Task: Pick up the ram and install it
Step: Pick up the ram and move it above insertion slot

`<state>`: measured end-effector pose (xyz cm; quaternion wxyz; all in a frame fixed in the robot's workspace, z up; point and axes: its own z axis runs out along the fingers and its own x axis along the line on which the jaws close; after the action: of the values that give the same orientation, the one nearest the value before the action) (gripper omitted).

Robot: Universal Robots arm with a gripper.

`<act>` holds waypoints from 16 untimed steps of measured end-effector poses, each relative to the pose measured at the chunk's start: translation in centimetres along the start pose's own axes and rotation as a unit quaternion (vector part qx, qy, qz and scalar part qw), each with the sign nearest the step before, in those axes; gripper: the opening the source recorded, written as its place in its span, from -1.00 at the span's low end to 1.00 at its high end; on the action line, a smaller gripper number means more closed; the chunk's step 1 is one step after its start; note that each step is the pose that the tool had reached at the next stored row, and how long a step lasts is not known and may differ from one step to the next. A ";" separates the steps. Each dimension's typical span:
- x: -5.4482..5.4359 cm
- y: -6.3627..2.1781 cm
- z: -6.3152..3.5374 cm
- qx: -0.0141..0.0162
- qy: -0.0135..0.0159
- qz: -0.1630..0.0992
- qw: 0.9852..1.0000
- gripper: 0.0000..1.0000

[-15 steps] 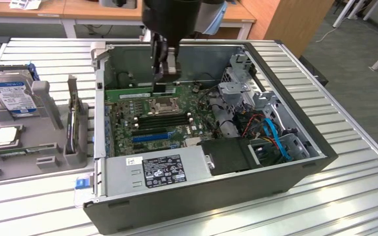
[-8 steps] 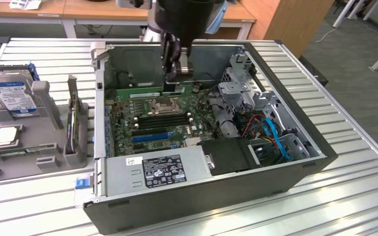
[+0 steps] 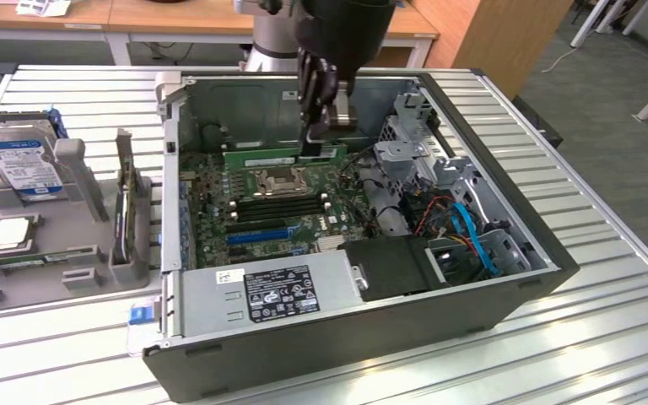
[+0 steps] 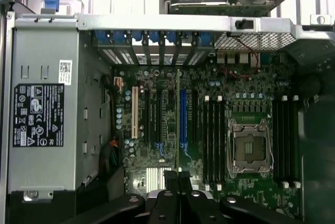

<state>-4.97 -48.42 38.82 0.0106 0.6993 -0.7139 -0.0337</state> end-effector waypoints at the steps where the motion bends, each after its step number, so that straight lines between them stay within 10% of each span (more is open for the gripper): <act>1: 0.0 -0.24 -0.01 0.000 0.000 0.000 1.000 -0.76; 16: -0.3 -0.53 0.00 0.000 0.000 0.000 1.000 -0.76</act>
<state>-4.44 -48.10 38.80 0.0105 0.6993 -0.7139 -0.0337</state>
